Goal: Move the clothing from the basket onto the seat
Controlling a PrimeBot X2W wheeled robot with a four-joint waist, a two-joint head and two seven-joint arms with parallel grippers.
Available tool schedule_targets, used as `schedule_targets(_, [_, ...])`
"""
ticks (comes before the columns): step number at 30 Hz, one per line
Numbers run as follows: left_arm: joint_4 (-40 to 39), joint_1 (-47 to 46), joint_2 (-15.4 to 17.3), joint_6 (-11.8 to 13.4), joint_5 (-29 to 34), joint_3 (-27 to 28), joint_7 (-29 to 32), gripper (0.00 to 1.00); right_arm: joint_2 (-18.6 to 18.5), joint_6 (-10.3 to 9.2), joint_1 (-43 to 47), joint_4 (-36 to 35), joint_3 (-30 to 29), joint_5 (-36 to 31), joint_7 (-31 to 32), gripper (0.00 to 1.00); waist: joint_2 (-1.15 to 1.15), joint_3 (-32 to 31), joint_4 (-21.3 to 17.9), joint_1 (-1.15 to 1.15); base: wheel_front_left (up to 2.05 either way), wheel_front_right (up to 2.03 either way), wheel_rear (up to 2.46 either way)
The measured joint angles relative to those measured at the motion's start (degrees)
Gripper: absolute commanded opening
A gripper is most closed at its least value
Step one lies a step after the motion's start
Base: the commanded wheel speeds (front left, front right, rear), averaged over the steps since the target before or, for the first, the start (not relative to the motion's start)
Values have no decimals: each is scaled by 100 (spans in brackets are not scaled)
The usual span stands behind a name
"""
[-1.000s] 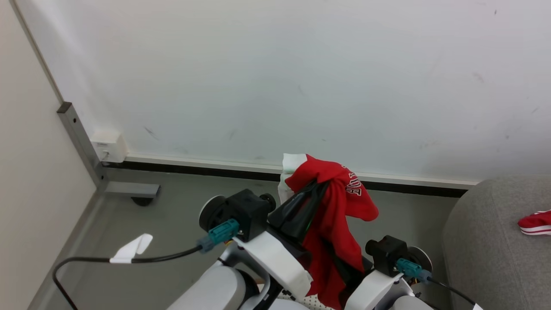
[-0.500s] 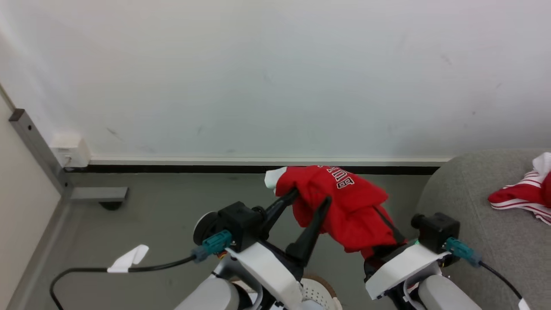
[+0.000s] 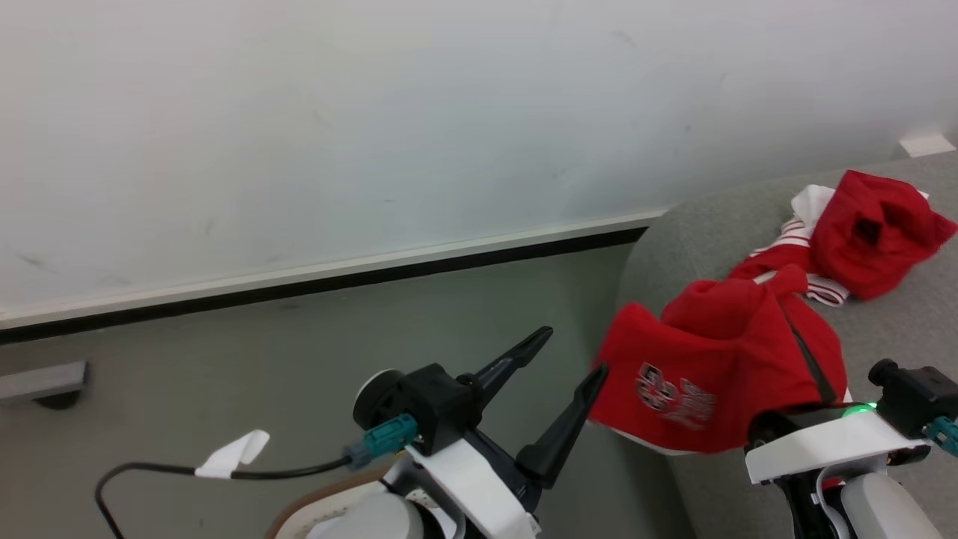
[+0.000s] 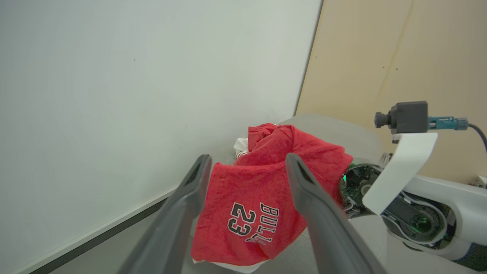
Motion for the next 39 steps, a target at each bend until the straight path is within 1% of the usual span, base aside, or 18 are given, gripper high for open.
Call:
schedule_targets(4, [-11,-33,74,-105,53,-77,-103,100,-19,0,175,-286,-259,-54,11,0,0,85,-420,0,0,0,0])
schedule_targets(12, [271,-21,189,-127,164,-143,-260,100,11,0,413,-911,-447,-158,222,0,0,190,-1263,0,0,0,0])
schedule_targets(15, [424,-8,201,-177,202,-196,-308,100,5,0,528,-1087,-594,-260,246,0,0,236,-1488,0,0,0,0])
schedule_targets(17, [493,-9,199,-185,213,-207,-355,100,11,0,623,-1204,-667,-270,283,0,0,273,-1566,0,0,0,0])
schedule_targets(22, [587,-12,193,-201,213,-237,-405,100,18,0,726,-1402,-806,-305,391,0,0,325,-1581,0,0,0,0])
schedule_targets(26, [588,-57,182,-191,215,-253,-397,100,-116,0,598,-1477,-945,-350,464,0,0,423,-1545,0,0,0,0])
schedule_targets(31, [532,-229,220,-201,279,-296,-286,100,-468,0,-62,-1380,-1214,-346,566,0,0,700,-1448,0,0,0,0])
schedule_targets(36, [448,-394,305,-189,314,-275,-154,100,-800,0,-764,-1093,-1566,-210,722,0,0,1021,-1259,0,0,0,0])
schedule_targets(39, [367,-543,334,-175,370,-257,-55,100,-1061,0,-1156,-856,-1838,-155,749,0,0,1271,-1123,0,0,0,0])
